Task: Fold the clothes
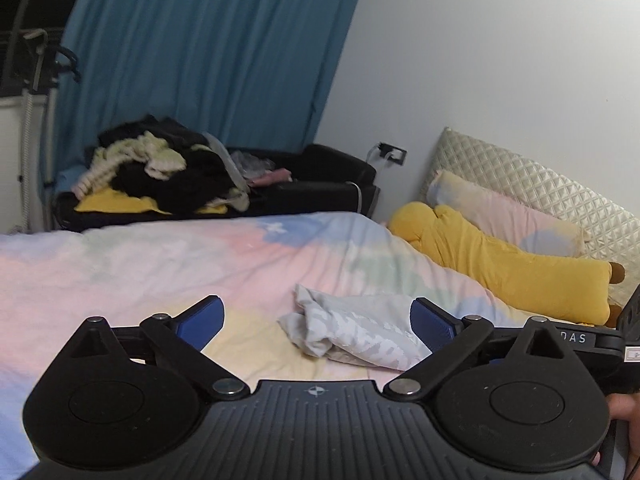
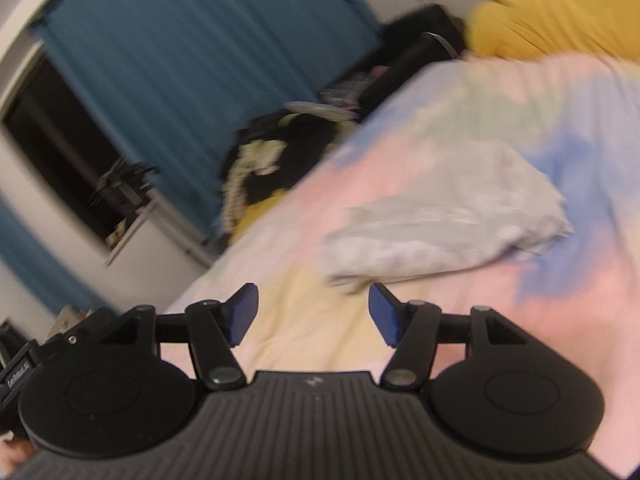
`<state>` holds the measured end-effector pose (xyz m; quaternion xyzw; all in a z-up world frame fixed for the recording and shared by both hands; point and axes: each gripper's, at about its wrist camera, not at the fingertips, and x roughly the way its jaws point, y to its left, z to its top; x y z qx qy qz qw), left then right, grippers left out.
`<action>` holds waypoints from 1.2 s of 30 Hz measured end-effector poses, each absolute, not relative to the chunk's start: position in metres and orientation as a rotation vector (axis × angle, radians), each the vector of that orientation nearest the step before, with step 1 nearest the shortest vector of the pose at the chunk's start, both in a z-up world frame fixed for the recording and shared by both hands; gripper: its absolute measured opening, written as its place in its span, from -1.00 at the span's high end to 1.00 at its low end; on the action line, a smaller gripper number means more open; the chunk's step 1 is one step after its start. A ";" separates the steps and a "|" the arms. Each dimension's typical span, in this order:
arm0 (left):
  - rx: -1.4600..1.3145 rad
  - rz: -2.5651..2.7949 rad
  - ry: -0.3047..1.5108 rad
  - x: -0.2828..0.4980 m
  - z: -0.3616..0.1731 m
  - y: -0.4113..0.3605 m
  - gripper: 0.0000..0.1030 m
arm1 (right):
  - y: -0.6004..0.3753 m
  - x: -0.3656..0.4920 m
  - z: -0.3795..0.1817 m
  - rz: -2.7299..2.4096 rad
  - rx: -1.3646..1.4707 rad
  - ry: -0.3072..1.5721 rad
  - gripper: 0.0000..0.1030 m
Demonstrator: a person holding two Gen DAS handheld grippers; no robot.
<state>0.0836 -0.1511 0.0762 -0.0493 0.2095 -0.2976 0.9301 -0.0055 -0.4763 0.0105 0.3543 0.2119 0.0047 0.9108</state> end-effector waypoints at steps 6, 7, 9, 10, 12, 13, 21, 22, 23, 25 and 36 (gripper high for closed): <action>-0.060 -0.514 0.377 0.037 0.094 -0.086 -0.99 | -0.393 -0.028 0.058 0.143 0.597 0.396 -0.24; -0.065 -0.494 0.379 0.031 0.093 -0.075 -0.99 | -0.379 -0.031 0.064 0.164 0.571 0.389 -0.24; -0.084 -0.453 0.388 0.022 0.089 -0.053 -0.99 | -0.354 -0.036 0.071 0.203 0.517 0.376 -0.25; -0.089 -0.425 0.393 0.017 0.087 -0.041 -0.99 | -0.341 -0.038 0.074 0.221 0.490 0.371 -0.25; -0.101 -0.372 0.406 0.008 0.081 -0.021 -0.99 | -0.320 -0.039 0.075 0.252 0.450 0.365 -0.26; -0.102 -0.350 0.413 0.004 0.078 -0.014 -0.99 | -0.309 -0.040 0.075 0.266 0.430 0.363 -0.26; -0.146 -0.232 0.392 -0.017 0.059 0.034 -0.99 | -0.257 -0.032 0.064 0.333 0.286 0.331 -0.27; -0.150 -0.220 0.388 -0.018 0.055 0.037 -0.99 | -0.255 -0.030 0.061 0.335 0.278 0.324 -0.27; -0.152 -0.214 0.386 -0.017 0.050 0.040 -0.99 | -0.252 -0.027 0.056 0.336 0.267 0.317 -0.27; -0.147 -0.193 0.385 -0.015 0.040 0.043 -0.99 | -0.249 -0.023 0.047 0.331 0.237 0.303 -0.27; -0.099 -0.091 0.366 -0.010 -0.001 0.035 -0.99 | -0.242 0.006 -0.017 0.292 0.147 0.311 -0.27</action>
